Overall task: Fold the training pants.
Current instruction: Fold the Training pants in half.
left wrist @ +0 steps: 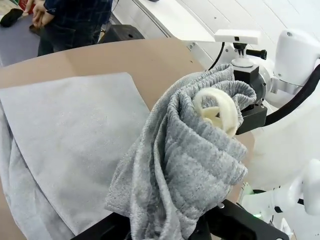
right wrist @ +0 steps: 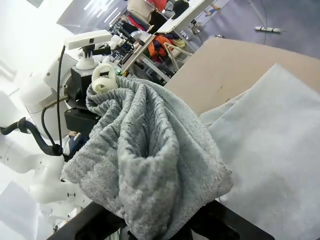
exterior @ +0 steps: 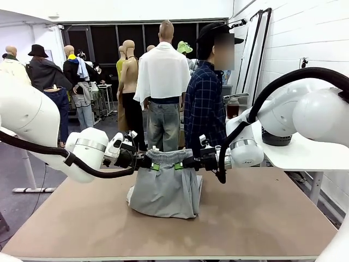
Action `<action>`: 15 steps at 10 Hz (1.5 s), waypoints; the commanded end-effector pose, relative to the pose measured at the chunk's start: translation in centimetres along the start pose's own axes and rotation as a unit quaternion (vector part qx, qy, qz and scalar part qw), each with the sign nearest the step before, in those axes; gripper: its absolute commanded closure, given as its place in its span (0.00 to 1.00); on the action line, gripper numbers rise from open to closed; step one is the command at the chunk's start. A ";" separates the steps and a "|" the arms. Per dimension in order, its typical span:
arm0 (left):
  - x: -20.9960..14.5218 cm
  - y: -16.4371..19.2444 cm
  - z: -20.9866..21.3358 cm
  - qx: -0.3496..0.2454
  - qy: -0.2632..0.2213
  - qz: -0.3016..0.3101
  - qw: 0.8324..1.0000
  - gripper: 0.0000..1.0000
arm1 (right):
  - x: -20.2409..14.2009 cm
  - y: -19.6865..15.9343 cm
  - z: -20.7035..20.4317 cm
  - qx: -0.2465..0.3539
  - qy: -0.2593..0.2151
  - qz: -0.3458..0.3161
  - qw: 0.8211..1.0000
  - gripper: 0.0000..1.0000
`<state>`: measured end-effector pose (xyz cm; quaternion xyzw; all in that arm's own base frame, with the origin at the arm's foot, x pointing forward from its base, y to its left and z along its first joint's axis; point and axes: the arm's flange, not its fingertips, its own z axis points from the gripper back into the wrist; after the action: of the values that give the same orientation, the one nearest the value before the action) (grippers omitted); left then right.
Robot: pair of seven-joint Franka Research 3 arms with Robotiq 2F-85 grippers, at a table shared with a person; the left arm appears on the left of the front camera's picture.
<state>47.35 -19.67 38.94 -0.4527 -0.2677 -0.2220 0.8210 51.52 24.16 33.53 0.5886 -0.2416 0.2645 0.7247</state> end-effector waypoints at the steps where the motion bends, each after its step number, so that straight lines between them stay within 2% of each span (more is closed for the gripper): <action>1: -0.2 -0.2 0.6 0.007 -0.002 -0.003 1.000 1.00 | 0.0 -0.1 0.5 -0.004 -0.003 -0.001 1.000 1.00; 4: 0.0 -0.1 0.1 0.000 -0.001 -0.001 1.000 1.00 | 0.0 0.0 0.0 0.000 0.000 0.000 1.000 1.00; 5: 1.7 1.0 -0.3 0.029 0.022 0.025 0.999 1.00 | 0.9 -1.3 -0.4 0.005 -0.013 -0.034 0.999 1.00; 8: 4.8 3.4 -0.8 0.053 0.063 0.113 0.990 1.00 | 1.5 -3.8 -0.3 0.008 -0.039 -0.121 0.992 1.00; 11: 5.4 5.8 -0.6 0.037 0.064 0.201 0.977 1.00 | 1.1 -4.9 0.5 0.013 -0.059 -0.174 0.983 1.00; 15: 4.9 9.6 -1.1 0.002 0.036 0.254 0.966 1.00 | 1.0 -7.4 1.1 0.002 -0.078 -0.215 0.974 1.00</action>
<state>55.87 -19.00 36.05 -0.4941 -0.1034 -0.0427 0.8622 55.39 23.93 29.18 0.6461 -0.1522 0.0934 0.7421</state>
